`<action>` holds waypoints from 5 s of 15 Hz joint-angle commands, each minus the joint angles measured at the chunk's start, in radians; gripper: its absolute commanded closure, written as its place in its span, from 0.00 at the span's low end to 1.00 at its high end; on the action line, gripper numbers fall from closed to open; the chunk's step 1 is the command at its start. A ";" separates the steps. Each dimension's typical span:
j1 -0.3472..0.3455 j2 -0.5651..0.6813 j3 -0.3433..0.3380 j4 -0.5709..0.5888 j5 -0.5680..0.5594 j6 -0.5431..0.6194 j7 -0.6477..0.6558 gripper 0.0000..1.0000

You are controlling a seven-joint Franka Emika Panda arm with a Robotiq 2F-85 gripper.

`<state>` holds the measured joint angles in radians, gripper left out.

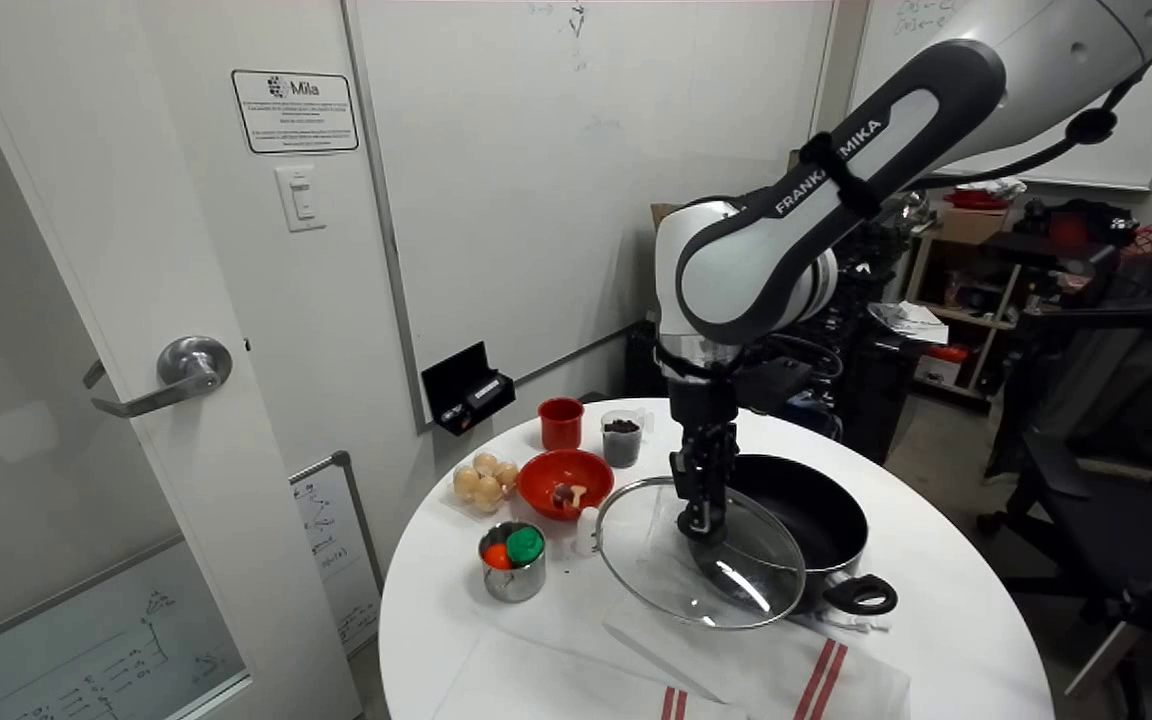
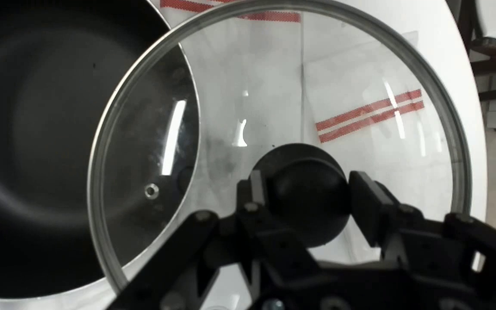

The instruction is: Put the glass lid on the black pot

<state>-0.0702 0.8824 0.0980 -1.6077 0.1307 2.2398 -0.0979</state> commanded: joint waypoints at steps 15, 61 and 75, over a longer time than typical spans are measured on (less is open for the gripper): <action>-0.126 -0.160 -0.094 -0.249 0.162 0.098 0.125 0.75; -0.151 -0.019 -0.139 -0.069 0.170 0.031 0.218 0.01; -0.033 -0.350 -0.129 -0.426 0.147 0.231 0.207 0.00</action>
